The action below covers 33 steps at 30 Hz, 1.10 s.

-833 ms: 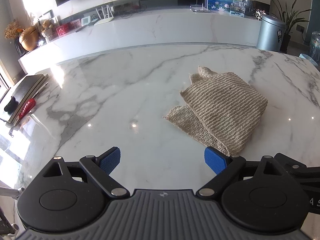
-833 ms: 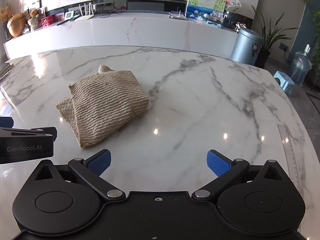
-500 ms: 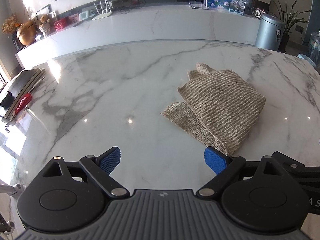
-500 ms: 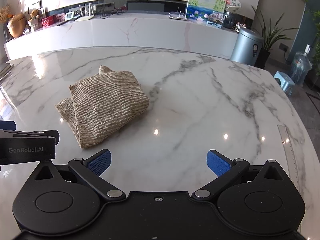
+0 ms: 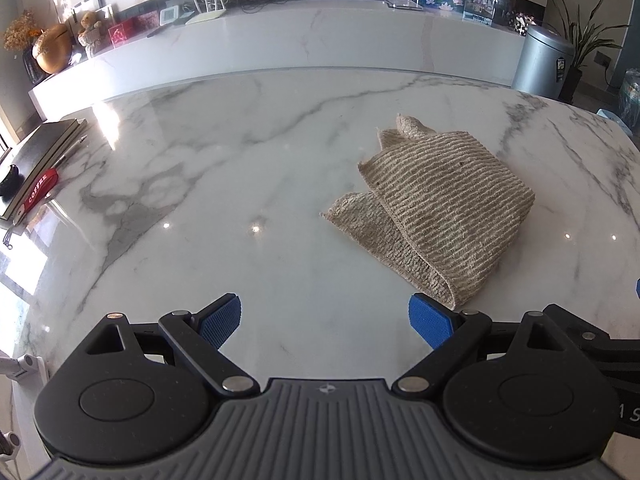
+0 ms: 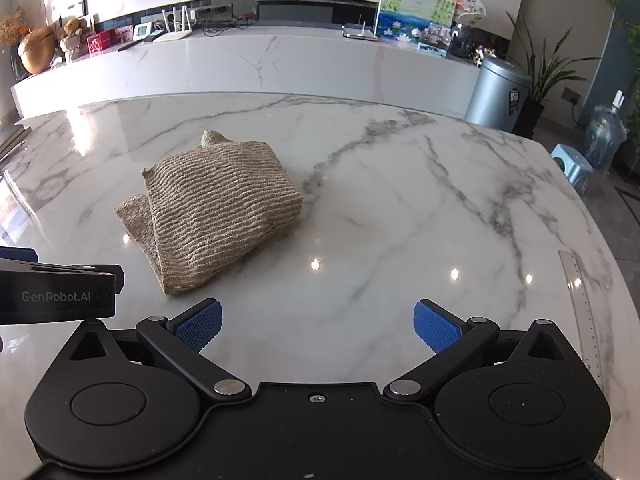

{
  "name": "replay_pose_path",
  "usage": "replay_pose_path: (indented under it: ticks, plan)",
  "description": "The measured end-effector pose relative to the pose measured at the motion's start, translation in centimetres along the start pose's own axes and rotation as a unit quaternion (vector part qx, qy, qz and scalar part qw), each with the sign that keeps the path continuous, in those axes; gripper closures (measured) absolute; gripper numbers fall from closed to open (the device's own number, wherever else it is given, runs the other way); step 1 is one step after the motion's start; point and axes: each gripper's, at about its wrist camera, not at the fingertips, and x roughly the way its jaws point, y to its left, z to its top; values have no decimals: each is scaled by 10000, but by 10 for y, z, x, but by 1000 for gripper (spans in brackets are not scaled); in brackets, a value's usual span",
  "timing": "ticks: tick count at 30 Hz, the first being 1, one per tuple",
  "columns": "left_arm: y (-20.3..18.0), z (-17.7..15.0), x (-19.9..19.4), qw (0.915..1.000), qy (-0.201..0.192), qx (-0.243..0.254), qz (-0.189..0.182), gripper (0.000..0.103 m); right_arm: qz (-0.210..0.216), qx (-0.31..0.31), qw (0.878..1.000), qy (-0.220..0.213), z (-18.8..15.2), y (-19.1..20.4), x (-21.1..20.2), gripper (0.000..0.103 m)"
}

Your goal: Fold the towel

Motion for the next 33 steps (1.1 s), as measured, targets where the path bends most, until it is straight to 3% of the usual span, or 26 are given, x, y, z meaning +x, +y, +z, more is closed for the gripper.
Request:
replay_pose_path:
  ticks: [33]
  plan:
    - [0,-3,3,9999,102,79,-8,11,46,-59,10000,46,-2,1,0,0]
